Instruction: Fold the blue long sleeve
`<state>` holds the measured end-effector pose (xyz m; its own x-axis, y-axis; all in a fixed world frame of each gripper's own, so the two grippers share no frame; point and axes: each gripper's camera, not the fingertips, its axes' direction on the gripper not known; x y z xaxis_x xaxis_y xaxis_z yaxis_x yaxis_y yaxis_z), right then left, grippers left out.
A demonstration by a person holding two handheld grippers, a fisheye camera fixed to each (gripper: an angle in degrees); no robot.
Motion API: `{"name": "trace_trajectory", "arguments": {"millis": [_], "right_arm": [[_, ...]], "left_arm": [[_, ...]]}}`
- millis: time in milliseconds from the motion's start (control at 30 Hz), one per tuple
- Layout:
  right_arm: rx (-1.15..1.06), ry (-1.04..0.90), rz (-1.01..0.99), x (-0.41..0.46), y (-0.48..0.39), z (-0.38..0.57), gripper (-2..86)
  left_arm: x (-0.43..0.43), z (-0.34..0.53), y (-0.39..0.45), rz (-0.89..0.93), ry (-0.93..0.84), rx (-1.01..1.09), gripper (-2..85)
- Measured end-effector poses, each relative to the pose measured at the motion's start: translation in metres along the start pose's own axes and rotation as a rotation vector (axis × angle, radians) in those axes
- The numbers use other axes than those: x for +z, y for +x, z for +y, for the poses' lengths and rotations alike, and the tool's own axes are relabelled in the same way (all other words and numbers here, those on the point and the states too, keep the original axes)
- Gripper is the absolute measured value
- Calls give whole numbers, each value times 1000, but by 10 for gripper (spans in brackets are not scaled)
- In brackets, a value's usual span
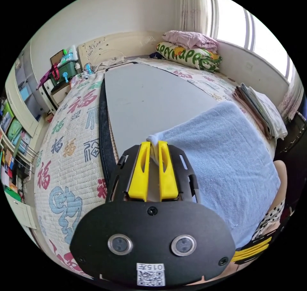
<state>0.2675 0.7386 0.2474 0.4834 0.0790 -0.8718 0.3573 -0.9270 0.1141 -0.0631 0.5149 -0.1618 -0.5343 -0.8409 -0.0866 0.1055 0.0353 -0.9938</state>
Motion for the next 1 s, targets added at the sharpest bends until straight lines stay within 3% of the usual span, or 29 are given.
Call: {"name": "trace_trajectory", "arguments": {"millis": [133,267,367,533,733,833,1000], "right_arm": [[39,-8,-55,-26,21,-26,48],[179,206,-171,-98,93,-36,57],[316,365,-122,-143,171,-49,69],[542,387,27,-153,283,-93,141],[661,330,-23,-124,375,-146,179],[672,252,-77,-98,404,-169,181],[680,240,-327,-60,441,-184,163]], "left_arm": [[-13,10,-47,198,43,-157,64],[-27,36,-97,424,97,-311,104],[-23,50,-119,527,102,-374,129],[-13,43,-119,474,60,-294,172],[-2,32,-118,453,-4,-263,202],[-5,29,-128,461,0,-269,197],[-17,31,-153,508,10,-299,180]]}}
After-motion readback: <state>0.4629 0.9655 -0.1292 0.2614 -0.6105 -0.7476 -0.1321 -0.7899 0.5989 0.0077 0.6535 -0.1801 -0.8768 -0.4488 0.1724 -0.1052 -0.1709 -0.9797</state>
